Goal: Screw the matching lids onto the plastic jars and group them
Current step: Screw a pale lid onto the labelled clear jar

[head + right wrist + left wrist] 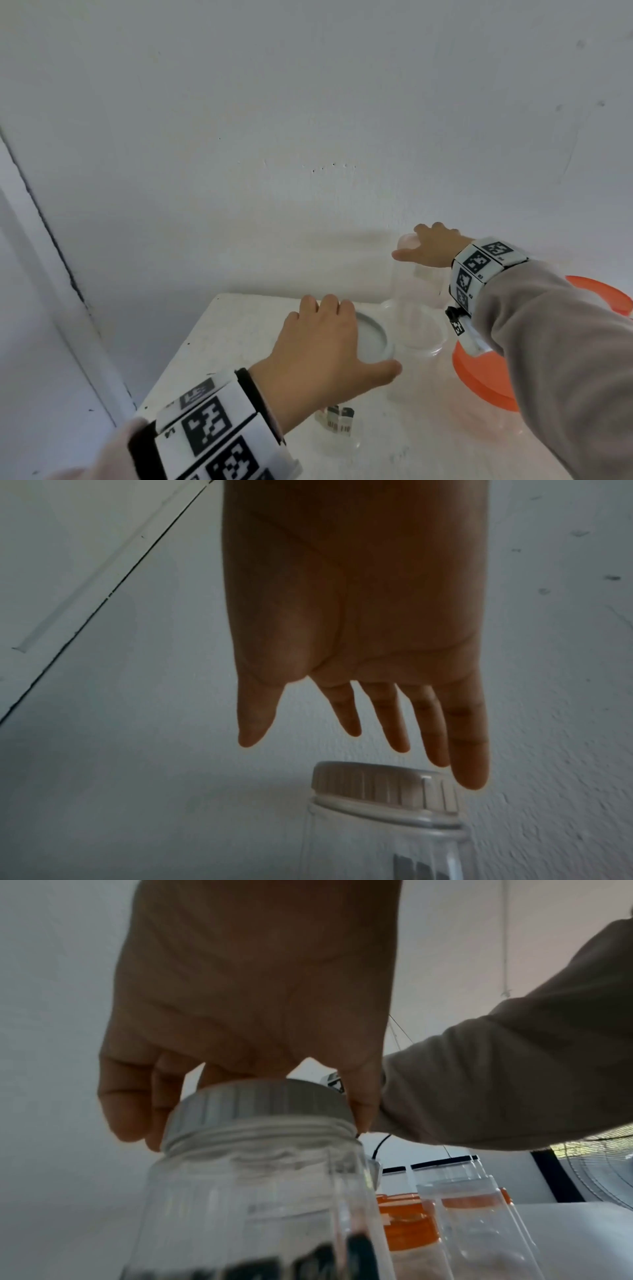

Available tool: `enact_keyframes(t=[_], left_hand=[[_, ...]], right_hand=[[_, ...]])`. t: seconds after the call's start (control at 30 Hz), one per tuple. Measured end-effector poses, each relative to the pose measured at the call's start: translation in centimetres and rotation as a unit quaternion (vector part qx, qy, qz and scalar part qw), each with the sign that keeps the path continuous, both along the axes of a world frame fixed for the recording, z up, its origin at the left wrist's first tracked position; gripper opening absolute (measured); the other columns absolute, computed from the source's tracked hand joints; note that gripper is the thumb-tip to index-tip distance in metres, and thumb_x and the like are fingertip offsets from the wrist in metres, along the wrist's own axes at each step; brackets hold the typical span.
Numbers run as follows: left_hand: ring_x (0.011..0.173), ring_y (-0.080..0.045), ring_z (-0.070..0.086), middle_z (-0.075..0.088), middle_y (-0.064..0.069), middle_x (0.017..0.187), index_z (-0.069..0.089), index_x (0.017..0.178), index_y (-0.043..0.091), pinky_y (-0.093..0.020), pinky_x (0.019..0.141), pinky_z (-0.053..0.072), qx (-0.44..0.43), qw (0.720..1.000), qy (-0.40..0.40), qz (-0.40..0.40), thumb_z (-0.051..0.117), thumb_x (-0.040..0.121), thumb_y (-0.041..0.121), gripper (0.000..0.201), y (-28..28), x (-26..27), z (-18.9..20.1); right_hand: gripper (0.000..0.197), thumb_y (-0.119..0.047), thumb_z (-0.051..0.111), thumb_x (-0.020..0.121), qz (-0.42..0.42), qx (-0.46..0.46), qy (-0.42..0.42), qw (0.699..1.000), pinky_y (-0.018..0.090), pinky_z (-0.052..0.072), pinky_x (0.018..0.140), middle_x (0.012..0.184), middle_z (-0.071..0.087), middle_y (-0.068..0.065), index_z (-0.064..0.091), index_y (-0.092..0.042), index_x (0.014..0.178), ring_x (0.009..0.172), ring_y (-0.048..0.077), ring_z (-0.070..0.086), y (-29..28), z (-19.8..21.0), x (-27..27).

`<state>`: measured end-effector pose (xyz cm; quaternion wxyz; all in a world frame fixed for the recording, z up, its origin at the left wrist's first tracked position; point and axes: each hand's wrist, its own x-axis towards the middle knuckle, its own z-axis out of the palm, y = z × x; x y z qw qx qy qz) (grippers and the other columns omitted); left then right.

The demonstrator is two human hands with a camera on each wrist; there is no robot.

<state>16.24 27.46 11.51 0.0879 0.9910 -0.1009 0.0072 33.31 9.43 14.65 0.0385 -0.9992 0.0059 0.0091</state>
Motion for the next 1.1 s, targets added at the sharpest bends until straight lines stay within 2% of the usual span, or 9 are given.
enact_keyframes(t=[0.13,0.27,0.4,0.5,0.63,0.7,0.9,1.0,1.1], left_hand=[[0.125,-0.019,0.028,0.033,0.009,0.139,0.028,0.140,0.023,-0.031,0.094,0.032,0.005,0.997,0.078,-0.011,0.053,0.078,0.056,0.074,0.6,0.3,1.3],[0.123,-0.015,0.031,0.035,0.011,0.128,0.022,0.141,0.029,-0.029,0.086,0.036,-0.013,0.989,0.144,-0.015,0.057,0.081,0.052,0.073,1.2,0.5,2.2],[0.126,-0.017,0.032,0.032,0.013,0.141,0.019,0.145,0.028,-0.031,0.087,0.036,-0.032,0.988,0.147,-0.025,0.053,0.083,0.062,0.078,1.5,0.8,2.3],[0.134,-0.021,0.026,0.022,0.013,0.151,0.014,0.149,0.027,-0.033,0.097,0.036,-0.008,0.987,0.157,-0.037,0.049,0.087,0.056,0.077,2.4,1.3,2.3],[0.136,-0.024,0.025,0.023,0.010,0.151,0.011,0.150,0.034,-0.031,0.096,0.031,0.008,0.985,0.168,-0.045,0.050,0.087,0.048,0.075,4.6,2.4,2.7],[0.135,-0.022,0.030,0.026,0.010,0.151,0.010,0.149,0.038,-0.032,0.101,0.033,-0.008,0.983,0.176,-0.042,0.051,0.086,0.052,0.076,5.6,3.0,2.6],[0.115,-0.017,0.049,0.042,0.006,0.134,0.024,0.138,0.051,-0.030,0.094,0.042,-0.107,0.975,0.195,-0.025,0.056,0.078,0.068,0.069,8.5,4.8,1.8],[0.109,-0.015,0.051,0.045,0.009,0.128,0.033,0.134,0.051,-0.029,0.092,0.046,-0.150,0.967,0.207,-0.011,0.066,0.075,0.062,0.069,10.1,6.0,2.0],[0.112,-0.017,0.050,0.043,0.007,0.133,0.033,0.139,0.041,-0.036,0.098,0.046,-0.140,0.974,0.179,-0.001,0.074,0.073,0.051,0.078,11.9,8.4,2.8]], right_hand=[[0.075,-0.060,0.049,0.090,0.003,-0.013,0.013,1.000,0.041,0.033,0.101,0.146,0.033,0.015,0.028,-0.014,0.146,0.132,0.038,0.037,0.0,-0.2,1.1],[0.077,-0.060,0.050,0.090,-0.018,-0.013,0.025,0.999,0.044,0.034,0.102,0.148,0.029,0.016,0.026,-0.013,0.147,0.132,0.039,0.037,-0.3,-0.4,1.9],[0.072,-0.052,0.049,0.094,-0.020,-0.013,0.048,0.999,0.042,0.033,0.104,0.148,0.032,0.015,0.023,-0.014,0.149,0.134,0.033,0.036,-0.7,-0.9,2.6],[0.064,-0.044,0.049,0.095,-0.023,-0.019,0.062,0.998,0.042,0.034,0.104,0.146,0.031,0.016,0.025,-0.016,0.148,0.130,0.034,0.040,-1.2,-1.1,2.8],[0.044,-0.044,0.053,0.091,-0.032,0.004,0.074,0.997,0.041,0.033,0.098,0.141,0.029,0.017,0.043,-0.024,0.129,0.123,0.039,0.042,-1.5,-0.9,2.6],[0.056,-0.047,0.059,0.089,-0.033,0.022,0.054,0.998,0.041,0.034,0.099,0.142,0.033,0.020,0.043,-0.018,0.135,0.127,0.039,0.040,-1.3,-1.0,2.9],[0.065,-0.052,0.059,0.087,-0.039,0.014,0.041,0.998,0.041,0.046,0.089,0.128,0.041,0.015,0.036,-0.014,0.134,0.105,0.032,0.054,0.0,-0.8,3.1],[0.065,-0.049,0.064,0.085,-0.025,0.005,0.053,0.998,0.040,0.051,0.089,0.126,0.041,0.012,0.038,-0.016,0.134,0.096,0.028,0.057,1.0,-0.3,3.2],[0.071,-0.045,0.071,0.080,0.006,0.011,0.072,0.997,0.044,0.052,0.092,0.126,0.044,0.010,0.036,-0.019,0.136,0.104,0.027,0.055,2.6,0.5,3.3]])
